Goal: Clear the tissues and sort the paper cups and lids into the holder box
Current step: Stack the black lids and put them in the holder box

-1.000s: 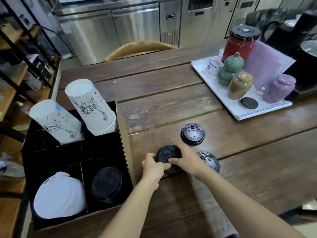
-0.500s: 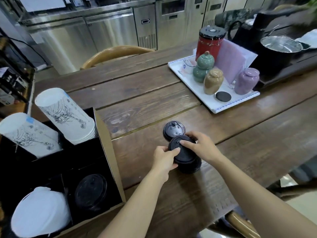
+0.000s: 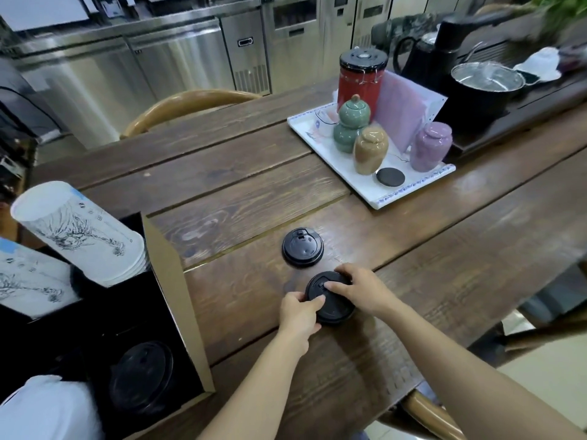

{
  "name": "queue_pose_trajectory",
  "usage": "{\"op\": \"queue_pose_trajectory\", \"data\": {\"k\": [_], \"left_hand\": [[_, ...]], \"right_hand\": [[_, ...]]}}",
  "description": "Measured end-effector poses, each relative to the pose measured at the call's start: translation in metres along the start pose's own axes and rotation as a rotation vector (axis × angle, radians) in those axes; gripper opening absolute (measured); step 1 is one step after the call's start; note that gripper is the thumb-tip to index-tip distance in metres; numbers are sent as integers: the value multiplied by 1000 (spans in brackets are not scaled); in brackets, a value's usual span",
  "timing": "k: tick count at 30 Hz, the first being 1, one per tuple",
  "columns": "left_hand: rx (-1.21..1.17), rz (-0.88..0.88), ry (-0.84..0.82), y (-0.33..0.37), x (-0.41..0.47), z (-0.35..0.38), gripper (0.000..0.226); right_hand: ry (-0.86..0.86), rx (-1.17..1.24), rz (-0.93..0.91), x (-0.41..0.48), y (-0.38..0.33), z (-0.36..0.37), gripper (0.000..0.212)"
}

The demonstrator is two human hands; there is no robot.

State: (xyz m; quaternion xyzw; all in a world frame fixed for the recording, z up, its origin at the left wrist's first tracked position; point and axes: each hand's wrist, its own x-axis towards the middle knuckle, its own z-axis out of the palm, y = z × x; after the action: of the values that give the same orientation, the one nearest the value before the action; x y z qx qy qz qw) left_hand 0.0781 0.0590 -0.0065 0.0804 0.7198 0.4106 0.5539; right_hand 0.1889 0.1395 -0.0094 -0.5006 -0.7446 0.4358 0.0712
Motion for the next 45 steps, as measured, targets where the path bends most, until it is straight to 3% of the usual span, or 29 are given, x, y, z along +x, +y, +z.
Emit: {"op": "queue_pose_trajectory", "data": {"k": [4,10,17,23,28,31,35,38,43,45], "left_hand": [[-41,-13,4,-3,1,2,27],[-132,-79,8,-1,1,8,16],[-321,-186,-21,10,5,1,23],[-328,-79,-30,34,12,-15,27],[-262,116,-34,73,27,-21,48],[-190,238,-35,98,39,-22,41],[-58,309,14,112,57,-17,11],[-8,296,55,110,69,-16,16],[67,274,70,98,83,-17,26],[89,262,60,94,86,-18,33]], "right_hand": [[-59,51,27,4,7,2,18],[-78,139,113,7,10,3,29],[25,293,161,8,3,11,35],[99,499,71,21,-21,6,27],[182,610,68,46,-39,-8,47],[184,642,68,64,-47,-18,49],[173,579,102,84,-51,-22,57],[153,532,152,94,-49,-17,68],[142,467,177,100,-40,-3,33],[112,442,168,102,-35,1,33]]}}
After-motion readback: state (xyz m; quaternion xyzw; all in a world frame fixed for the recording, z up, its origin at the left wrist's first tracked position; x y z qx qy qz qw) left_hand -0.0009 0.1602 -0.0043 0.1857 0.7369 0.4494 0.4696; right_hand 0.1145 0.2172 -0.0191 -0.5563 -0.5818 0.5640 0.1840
